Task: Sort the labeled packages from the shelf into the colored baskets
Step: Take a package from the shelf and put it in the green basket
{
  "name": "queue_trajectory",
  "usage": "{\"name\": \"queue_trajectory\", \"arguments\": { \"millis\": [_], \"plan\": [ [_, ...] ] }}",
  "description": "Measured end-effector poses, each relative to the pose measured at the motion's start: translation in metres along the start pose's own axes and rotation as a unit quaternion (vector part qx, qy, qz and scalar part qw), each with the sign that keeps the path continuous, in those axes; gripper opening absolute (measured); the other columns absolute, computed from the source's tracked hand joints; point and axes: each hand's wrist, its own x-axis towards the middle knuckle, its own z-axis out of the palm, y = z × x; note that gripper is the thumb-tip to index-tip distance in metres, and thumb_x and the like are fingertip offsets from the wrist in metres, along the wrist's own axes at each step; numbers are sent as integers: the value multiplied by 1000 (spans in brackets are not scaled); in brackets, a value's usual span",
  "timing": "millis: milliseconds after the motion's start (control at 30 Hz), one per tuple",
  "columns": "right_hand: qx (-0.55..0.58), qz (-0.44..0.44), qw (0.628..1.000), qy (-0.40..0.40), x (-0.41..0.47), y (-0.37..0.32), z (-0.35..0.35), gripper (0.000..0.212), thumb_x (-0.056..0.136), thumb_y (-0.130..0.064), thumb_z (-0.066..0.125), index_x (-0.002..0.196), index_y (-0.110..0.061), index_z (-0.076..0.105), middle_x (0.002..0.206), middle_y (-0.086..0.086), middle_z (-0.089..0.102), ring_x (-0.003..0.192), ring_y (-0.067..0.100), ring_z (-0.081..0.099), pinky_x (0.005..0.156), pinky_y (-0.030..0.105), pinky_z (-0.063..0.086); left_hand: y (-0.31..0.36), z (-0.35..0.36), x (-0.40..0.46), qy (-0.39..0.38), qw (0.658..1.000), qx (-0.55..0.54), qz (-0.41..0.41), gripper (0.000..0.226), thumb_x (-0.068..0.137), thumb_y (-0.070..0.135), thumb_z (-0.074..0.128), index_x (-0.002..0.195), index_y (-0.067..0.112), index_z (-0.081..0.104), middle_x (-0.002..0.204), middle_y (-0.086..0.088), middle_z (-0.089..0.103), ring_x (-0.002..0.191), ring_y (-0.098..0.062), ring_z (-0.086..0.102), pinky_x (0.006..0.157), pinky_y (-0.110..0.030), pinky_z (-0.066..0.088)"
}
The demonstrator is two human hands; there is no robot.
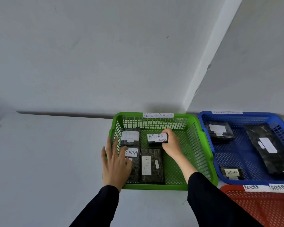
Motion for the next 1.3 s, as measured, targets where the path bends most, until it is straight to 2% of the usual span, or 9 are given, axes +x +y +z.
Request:
{"name": "queue_trajectory", "arguments": {
  "millis": [133,233,300,433,633,833,1033,1200,1300],
  "plan": [
    [-169,19,985,-19,-8,16,-33,37,81,8,52,111,-10,43,116,10,49,114,27,43,84,34,47,-1,0,0,2,1000,-1,4,37,72,31,33,94,20,61,134,-14,51,140,-30,18,106,-44,16],
    [-300,27,947,-110,-20,22,-54,51,83,3,56,128,-6,33,135,18,38,136,34,27,101,40,43,-2,0,0,-4,1000,1,2,35,72,31,36,93,20,62,135,-14,50,141,-29,16,106,-44,15],
    [-367,30,914,-169,-31,21,-60,58,84,2,55,134,-6,27,137,16,37,135,31,29,99,38,44,-2,1,0,-8,1000,0,1,35,72,31,36,93,20,63,135,-13,50,142,-29,14,106,-45,15],
    [-431,34,863,-262,-49,16,-63,59,83,9,52,133,-9,27,126,15,46,113,29,48,84,39,47,-1,1,0,-4,1000,-5,3,42,73,34,28,90,19,63,133,-15,52,141,-29,13,106,-45,15],
    [-488,57,794,-358,-62,7,-62,66,86,8,49,141,-15,20,147,17,29,130,35,37,100,45,41,-1,2,-1,-2,1000,-12,0,43,72,34,28,88,19,64,132,-15,54,141,-30,13,105,-47,16],
    [-389,23,845,-365,-63,3,-63,71,80,19,40,136,-25,33,147,13,27,133,32,30,99,43,40,-2,0,0,-23,999,-39,-1,33,72,29,39,90,19,64,135,-15,50,142,-30,9,108,-54,21],
    [-352,44,859,-369,-67,2,-78,70,84,15,38,141,-24,28,141,15,40,112,28,50,73,32,44,8,-19,-1,-50,994,-100,1,26,78,14,49,100,20,60,152,-9,25,145,-25,-2,111,-56,-8],
    [-228,-20,929,-291,-89,-7,-119,75,81,22,32,139,-25,33,150,6,30,131,25,40,105,37,39,49,-56,-1,-34,989,-135,45,24,84,11,51,104,22,58,153,-4,20,145,-21,-2,109,-57,-11],
    [-164,-74,957,-230,-106,-20,-158,74,81,21,27,136,-28,38,146,2,36,126,17,42,98,37,44,90,-83,0,-19,984,-150,97,28,86,12,48,110,24,58,151,-3,24,145,-20,-1,111,-54,-10]
  ]
}}
